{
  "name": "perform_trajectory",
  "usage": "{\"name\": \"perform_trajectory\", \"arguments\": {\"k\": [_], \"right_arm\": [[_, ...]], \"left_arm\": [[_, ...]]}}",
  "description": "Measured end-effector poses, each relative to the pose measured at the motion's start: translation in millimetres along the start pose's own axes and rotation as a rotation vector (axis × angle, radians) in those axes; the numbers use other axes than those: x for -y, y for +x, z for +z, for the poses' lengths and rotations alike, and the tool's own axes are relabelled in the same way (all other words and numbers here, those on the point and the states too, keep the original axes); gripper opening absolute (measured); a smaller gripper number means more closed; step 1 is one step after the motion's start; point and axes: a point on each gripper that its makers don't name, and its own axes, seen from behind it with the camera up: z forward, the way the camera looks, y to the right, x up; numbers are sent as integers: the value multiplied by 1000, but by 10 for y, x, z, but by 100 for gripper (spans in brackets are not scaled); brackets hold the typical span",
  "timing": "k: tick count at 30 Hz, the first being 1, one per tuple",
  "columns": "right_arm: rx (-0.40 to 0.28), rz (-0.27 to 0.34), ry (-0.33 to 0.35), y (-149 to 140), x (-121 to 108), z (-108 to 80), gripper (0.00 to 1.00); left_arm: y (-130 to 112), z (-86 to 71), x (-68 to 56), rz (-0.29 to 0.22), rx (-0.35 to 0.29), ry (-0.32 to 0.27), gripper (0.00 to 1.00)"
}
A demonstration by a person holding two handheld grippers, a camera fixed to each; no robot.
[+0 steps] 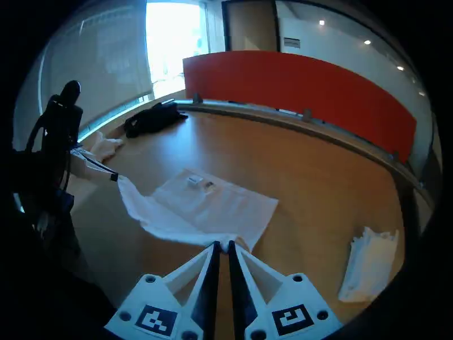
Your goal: Fold towel
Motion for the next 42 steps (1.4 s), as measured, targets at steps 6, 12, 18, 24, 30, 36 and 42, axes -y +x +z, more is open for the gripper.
{"name": "perform_trajectory", "arguments": {"k": [6,12,18,24,30,36,42], "right_arm": [[9,16,-10,56,-134,199,11],[27,23,-25,107,-309,389,11],[49,21,-36,151,-467,586,11],[67,41,-44,188,-595,786,11],[92,53,-47,151,-676,944,11],[124,55,-53,76,-738,1098,11],[146,66,-80,45,-810,1252,15]], "left_arm": [[153,190,109,-1,-9,6,8],[343,351,206,11,-19,9,8],[513,526,298,19,-21,7,8],[605,732,379,30,-6,3,8],[579,934,476,29,25,4,8],[552,1102,573,20,45,12,8],[538,1282,663,-1,51,30,8]]}}
